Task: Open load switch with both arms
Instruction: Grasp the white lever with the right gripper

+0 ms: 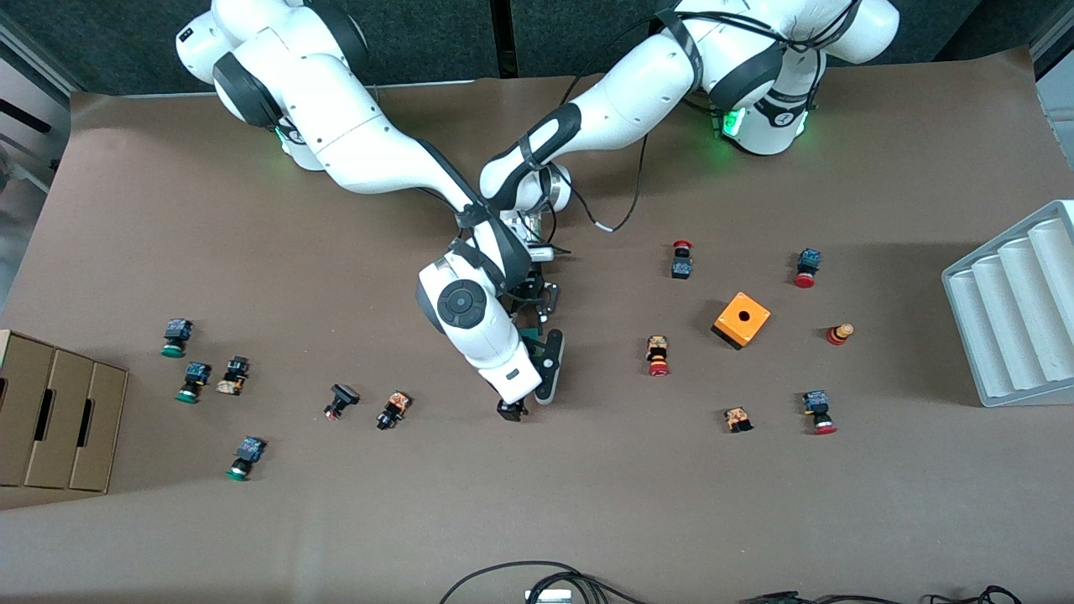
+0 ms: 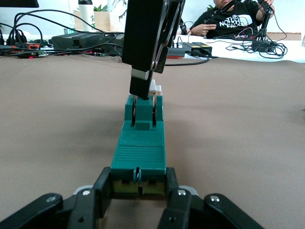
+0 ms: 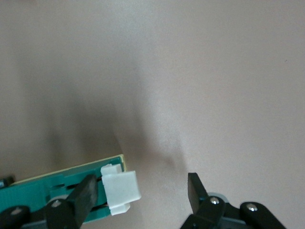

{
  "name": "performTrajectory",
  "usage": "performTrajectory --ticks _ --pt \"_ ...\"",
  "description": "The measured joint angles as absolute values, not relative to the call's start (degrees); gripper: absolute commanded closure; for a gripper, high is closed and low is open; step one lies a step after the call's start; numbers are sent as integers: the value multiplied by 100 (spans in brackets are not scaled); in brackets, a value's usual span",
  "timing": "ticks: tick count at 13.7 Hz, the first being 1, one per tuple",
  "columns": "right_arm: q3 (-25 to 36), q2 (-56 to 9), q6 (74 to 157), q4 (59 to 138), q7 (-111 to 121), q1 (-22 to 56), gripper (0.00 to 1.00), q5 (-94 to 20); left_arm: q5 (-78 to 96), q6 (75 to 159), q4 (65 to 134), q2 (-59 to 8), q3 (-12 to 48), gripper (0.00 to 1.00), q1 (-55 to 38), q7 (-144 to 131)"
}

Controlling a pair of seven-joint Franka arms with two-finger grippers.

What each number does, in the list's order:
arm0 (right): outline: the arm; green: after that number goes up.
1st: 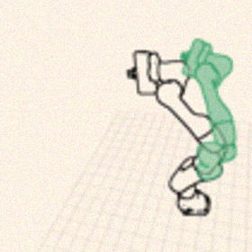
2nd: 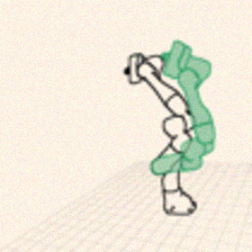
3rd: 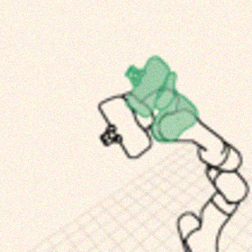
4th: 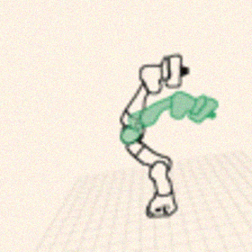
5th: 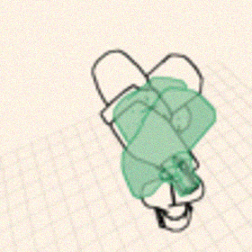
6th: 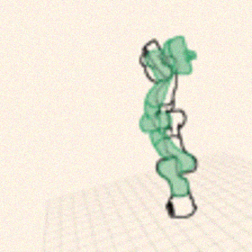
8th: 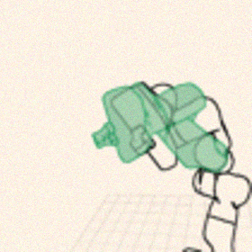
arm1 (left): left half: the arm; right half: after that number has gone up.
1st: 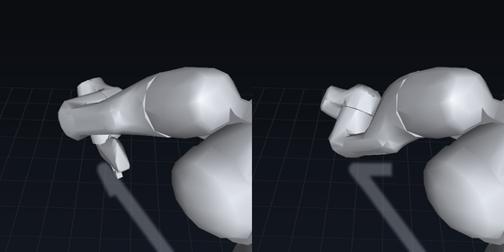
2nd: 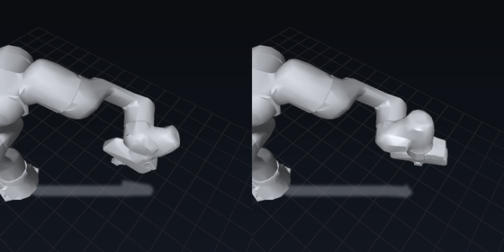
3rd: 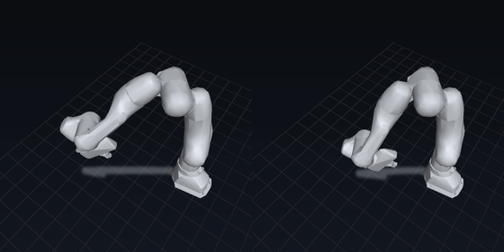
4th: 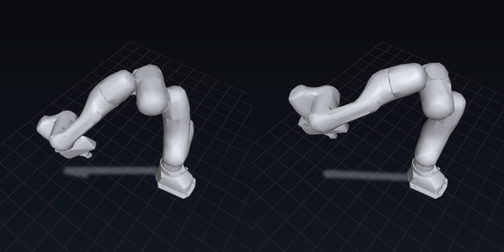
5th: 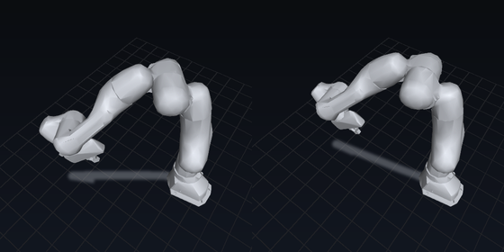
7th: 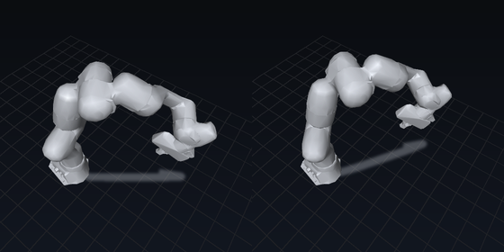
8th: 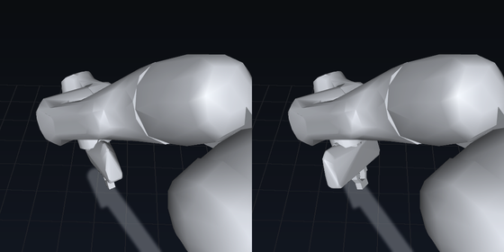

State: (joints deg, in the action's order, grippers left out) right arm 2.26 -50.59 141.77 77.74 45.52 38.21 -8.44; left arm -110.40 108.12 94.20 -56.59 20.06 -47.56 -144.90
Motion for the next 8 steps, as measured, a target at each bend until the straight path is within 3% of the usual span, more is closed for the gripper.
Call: performTrajectory --ticks 8 --pt "222 -5060 14166 7822 4566 3872 32 -847 -11050 10811 9422 -5660 2001 59 -4758 -14490"
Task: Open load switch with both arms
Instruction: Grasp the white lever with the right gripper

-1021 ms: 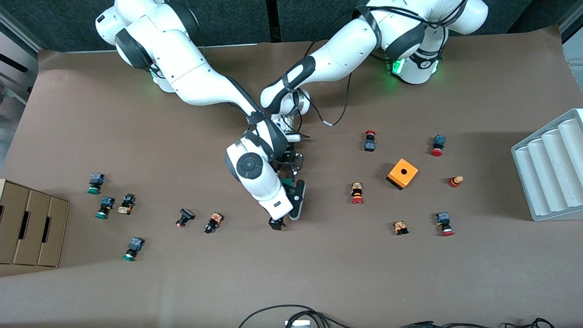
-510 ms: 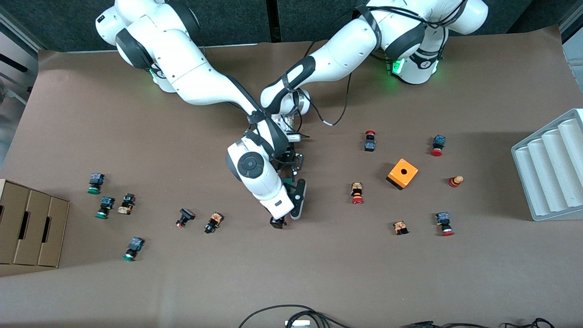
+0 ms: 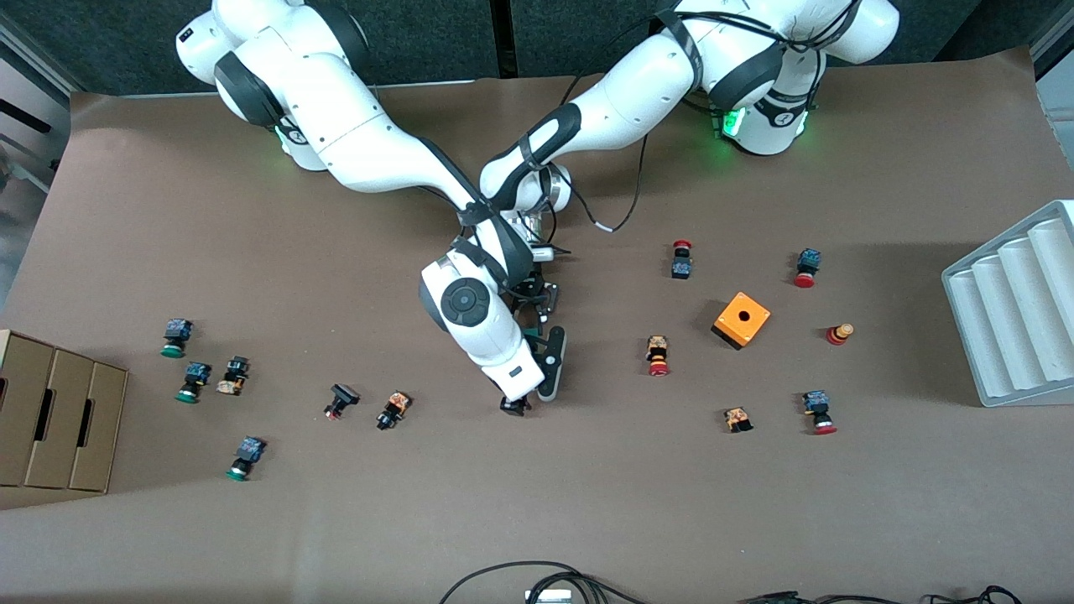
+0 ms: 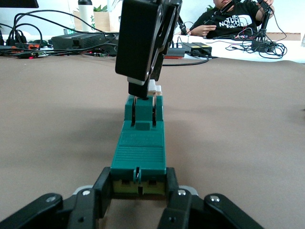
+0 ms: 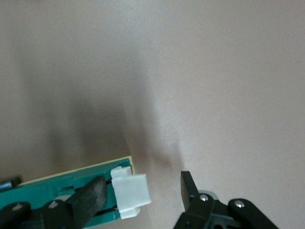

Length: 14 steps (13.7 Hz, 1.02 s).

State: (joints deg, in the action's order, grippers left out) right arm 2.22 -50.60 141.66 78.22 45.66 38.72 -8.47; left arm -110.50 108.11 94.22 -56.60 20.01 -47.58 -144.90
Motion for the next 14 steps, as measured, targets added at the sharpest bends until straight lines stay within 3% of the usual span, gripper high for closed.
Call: performTrajectory --ticks 4,14 --pt "217 -5059 14155 7841 4566 3890 40 -848 -11052 10811 9422 -5661 2000 59 -4759 -14490" --pt "209 -5045 14142 7888 4564 3904 50 -849 -11056 10811 9422 -5661 1998 59 -4760 -14490"
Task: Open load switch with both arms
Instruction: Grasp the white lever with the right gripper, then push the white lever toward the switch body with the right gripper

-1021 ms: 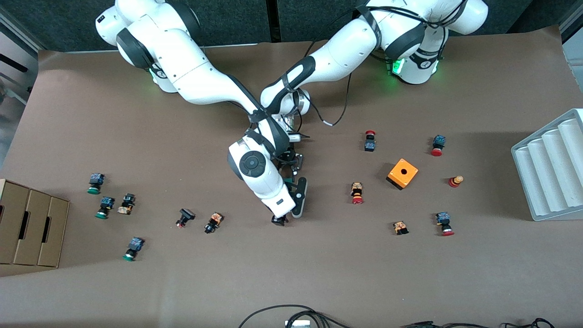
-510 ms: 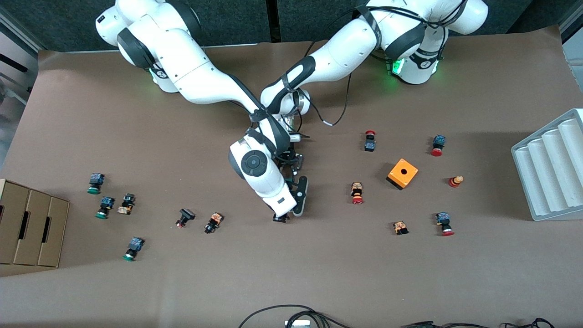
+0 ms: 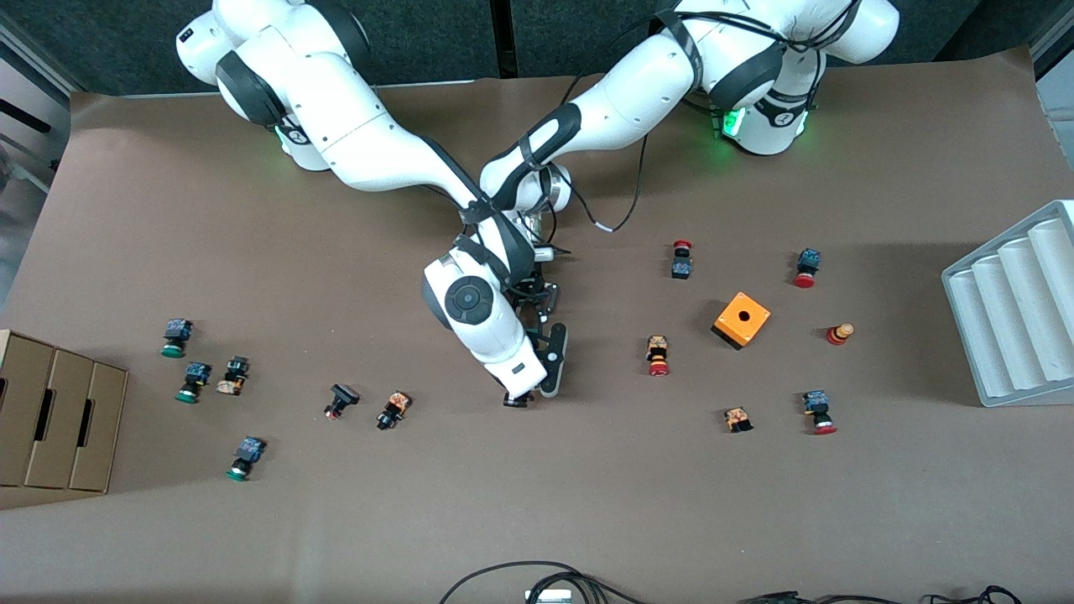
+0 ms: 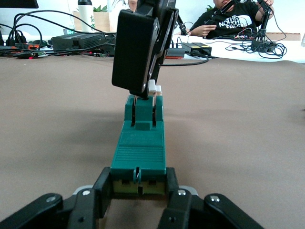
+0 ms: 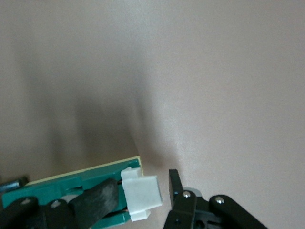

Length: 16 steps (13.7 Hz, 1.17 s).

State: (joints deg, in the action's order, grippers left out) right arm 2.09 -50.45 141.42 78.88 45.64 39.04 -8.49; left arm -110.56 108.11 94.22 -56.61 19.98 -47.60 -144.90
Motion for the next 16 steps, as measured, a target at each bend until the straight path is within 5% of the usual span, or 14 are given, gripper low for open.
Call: performTrajectory --ticks 16 --pt "226 -5025 14099 7896 4563 3913 59 -850 -11059 10811 9423 -5661 1996 59 -4761 -14490"
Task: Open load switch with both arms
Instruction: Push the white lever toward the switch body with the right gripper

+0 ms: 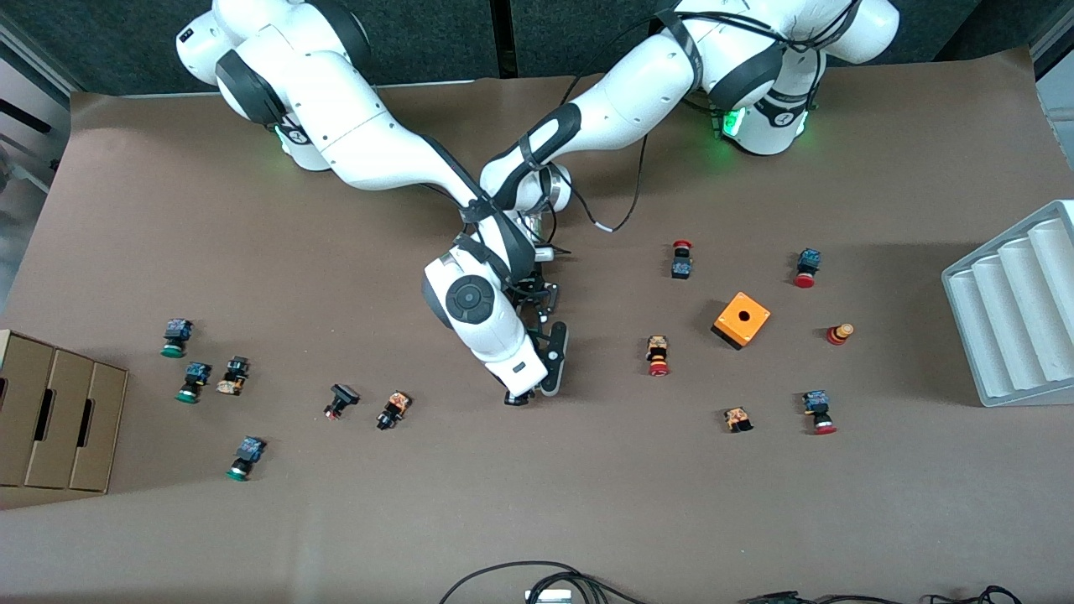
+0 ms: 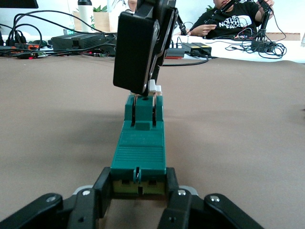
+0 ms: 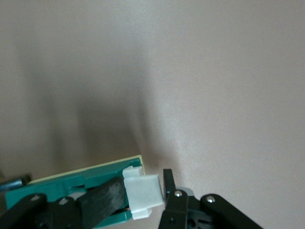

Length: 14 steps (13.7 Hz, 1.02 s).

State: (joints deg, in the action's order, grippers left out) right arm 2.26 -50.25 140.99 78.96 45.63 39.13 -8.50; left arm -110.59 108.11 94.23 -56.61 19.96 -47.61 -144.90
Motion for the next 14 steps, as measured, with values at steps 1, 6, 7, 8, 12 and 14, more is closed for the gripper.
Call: performTrajectory --ticks 1,6,7,8,12,14 --pt "225 -5024 14099 7897 4563 3914 59 -850 -11060 10811 9423 -5661 1996 59 -4761 -14490" --pt "234 -4961 14094 7971 4563 3913 62 -850 -11060 10811 9423 -5661 1996 58 -4761 -14490" --pt "238 -4939 14083 7984 4563 3913 62 -850 -11060 10811 9423 -5661 1996 58 -4761 -14490" --pt "239 -4927 14068 7988 4563 3913 62 -850 -11061 10811 9424 -5661 1996 58 -4761 -14490" --pt "238 -4901 14043 8000 4565 3915 62 -850 -11062 10810 9424 -5661 1996 58 -4761 -14490" --pt "238 -4897 14034 8000 4565 3915 62 -850 -11062 10810 9425 -5661 1996 58 -4761 -14490"
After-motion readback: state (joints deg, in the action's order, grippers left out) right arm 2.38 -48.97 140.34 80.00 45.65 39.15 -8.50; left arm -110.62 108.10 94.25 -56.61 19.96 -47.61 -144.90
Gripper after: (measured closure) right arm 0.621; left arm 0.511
